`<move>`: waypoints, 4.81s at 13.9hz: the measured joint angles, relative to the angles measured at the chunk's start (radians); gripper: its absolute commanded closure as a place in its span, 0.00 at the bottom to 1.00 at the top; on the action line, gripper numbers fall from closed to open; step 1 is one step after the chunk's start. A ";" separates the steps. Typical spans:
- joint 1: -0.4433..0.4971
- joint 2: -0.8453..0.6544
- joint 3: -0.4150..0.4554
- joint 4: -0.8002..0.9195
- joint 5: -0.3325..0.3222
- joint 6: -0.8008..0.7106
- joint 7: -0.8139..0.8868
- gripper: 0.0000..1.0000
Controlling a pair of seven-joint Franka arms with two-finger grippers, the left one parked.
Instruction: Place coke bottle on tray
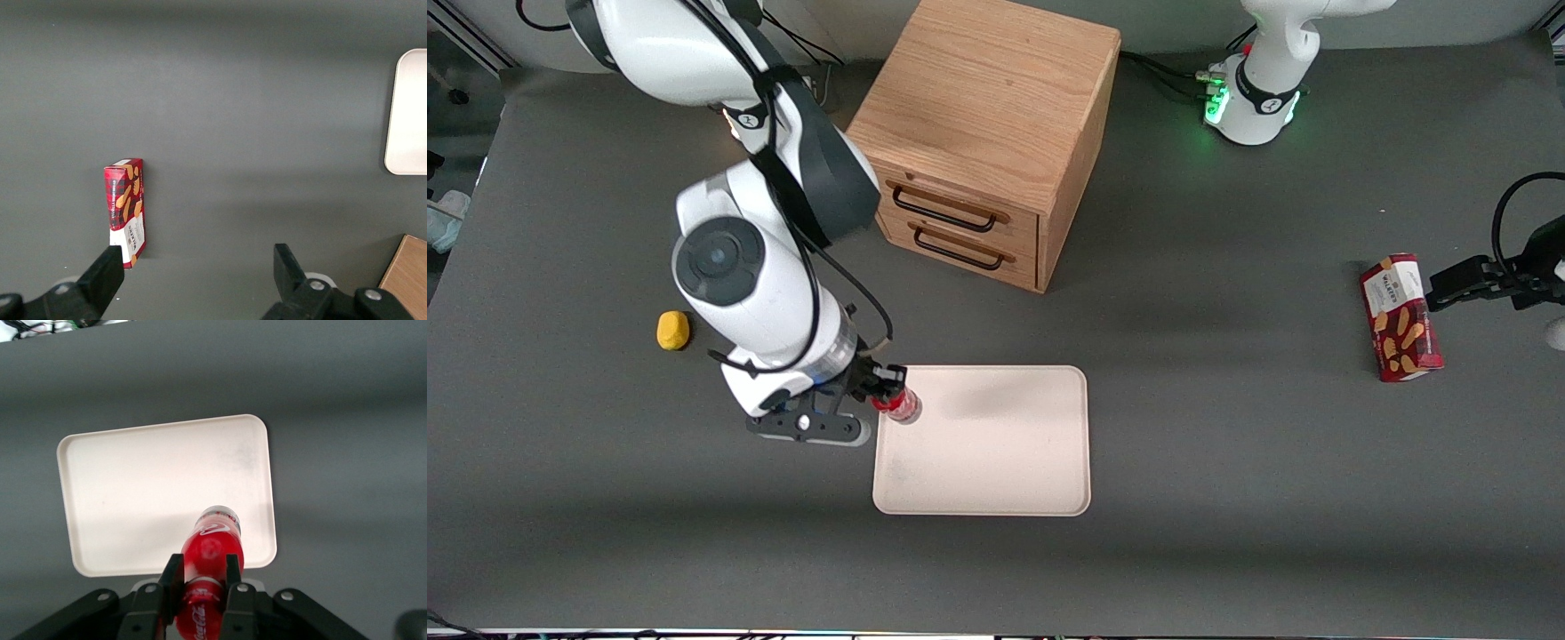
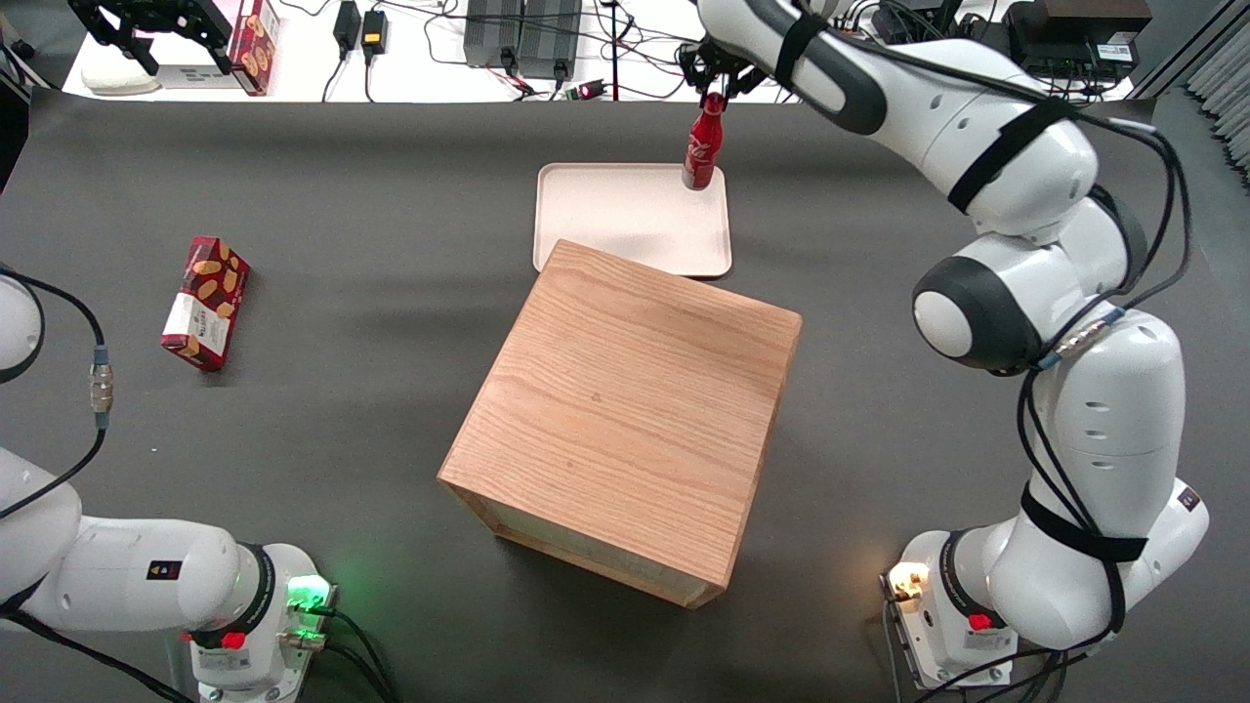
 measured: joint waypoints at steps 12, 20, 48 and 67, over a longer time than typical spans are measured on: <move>-0.004 0.067 -0.003 -0.222 -0.021 0.326 0.000 1.00; -0.002 0.067 -0.003 -0.226 -0.021 0.327 0.001 0.00; -0.397 -0.625 0.254 -0.486 -0.028 -0.295 -0.200 0.00; -0.548 -0.682 0.093 -0.566 -0.031 -0.215 -0.598 0.00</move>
